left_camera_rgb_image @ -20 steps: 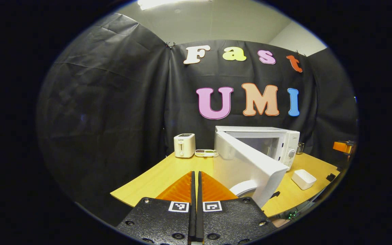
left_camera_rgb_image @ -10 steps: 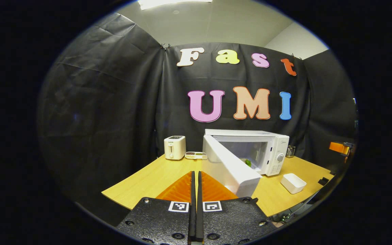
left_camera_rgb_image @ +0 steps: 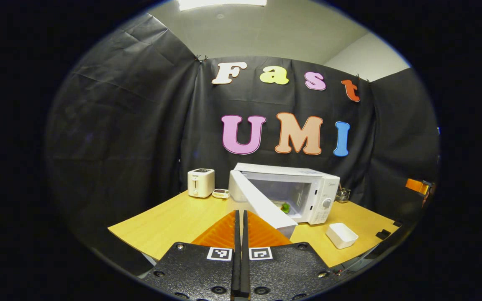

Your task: Open the microwave oven with the left hand, put the food in, and close the microwave oven.

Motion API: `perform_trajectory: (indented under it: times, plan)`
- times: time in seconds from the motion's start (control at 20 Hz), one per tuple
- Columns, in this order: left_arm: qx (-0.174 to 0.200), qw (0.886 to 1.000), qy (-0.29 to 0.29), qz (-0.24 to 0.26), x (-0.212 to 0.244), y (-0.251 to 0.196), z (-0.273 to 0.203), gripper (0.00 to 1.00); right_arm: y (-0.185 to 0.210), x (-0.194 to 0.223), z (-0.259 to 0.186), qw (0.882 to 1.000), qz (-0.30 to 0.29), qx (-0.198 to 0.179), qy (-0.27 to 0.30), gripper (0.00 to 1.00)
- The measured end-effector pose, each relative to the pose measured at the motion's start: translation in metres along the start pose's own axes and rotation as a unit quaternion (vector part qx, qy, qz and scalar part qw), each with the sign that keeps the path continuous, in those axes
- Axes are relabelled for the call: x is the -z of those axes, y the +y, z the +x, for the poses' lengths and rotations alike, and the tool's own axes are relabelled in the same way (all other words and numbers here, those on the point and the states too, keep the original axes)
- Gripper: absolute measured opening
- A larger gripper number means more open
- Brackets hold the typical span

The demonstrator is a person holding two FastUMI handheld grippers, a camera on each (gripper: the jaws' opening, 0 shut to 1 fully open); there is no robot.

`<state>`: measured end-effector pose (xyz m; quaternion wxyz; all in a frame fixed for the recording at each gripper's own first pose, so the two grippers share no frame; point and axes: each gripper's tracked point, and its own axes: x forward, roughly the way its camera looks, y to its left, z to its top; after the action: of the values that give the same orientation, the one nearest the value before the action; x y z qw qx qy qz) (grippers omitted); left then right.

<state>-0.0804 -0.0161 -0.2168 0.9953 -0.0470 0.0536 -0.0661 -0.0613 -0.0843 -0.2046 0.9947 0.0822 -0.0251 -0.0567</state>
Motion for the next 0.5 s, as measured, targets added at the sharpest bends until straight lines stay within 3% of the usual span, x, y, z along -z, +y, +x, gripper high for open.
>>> perform_trajectory:
  times: [0.25,0.5]
  plan:
    - [0.029,1.0,-0.001,-0.006,0.002,-0.046,0.012,0.01,-0.019,-0.007,-0.005,1.0,0.017,0.017,-0.012,0.92]
    - [0.063,0.998,0.0,0.003,0.004,-0.095,0.029,0.0,-0.01,-0.004,-0.004,1.0,0.011,0.004,-0.007,0.92]
